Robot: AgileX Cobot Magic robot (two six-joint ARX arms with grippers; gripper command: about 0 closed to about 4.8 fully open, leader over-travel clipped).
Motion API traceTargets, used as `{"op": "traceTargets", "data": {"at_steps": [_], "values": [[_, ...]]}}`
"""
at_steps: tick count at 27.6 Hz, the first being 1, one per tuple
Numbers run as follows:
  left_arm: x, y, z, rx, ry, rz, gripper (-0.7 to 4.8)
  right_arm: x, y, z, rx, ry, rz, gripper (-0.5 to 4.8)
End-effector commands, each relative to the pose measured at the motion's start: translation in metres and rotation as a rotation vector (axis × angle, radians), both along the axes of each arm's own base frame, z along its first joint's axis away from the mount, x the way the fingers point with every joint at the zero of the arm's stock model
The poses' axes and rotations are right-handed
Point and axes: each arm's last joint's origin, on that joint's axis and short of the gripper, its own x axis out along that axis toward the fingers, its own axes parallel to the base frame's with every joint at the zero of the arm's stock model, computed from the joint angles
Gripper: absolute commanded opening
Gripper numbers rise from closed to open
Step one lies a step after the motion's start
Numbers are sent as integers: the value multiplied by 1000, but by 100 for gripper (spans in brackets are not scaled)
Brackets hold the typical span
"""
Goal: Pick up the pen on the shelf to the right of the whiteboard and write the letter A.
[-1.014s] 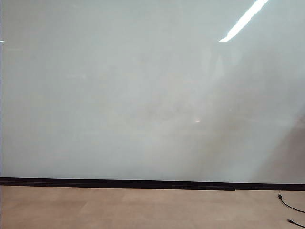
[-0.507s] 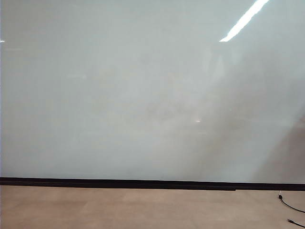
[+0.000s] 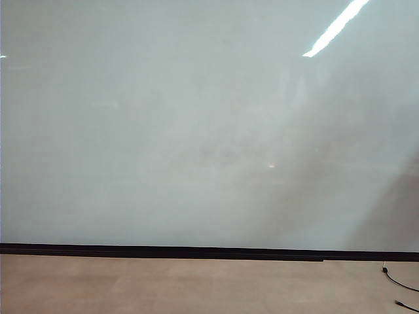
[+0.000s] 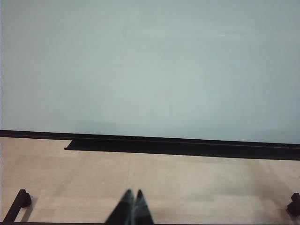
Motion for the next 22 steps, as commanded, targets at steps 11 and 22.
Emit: {"op": "traceTargets", "data": {"at_steps": [11,22], "values": [[0,0,1,4,-8,-5,-5,-43,29,10,47,-12,-382,-3],[0,0,1,4,-8,-1,-5,-99,118,9,54,10,-460,-3]]}}
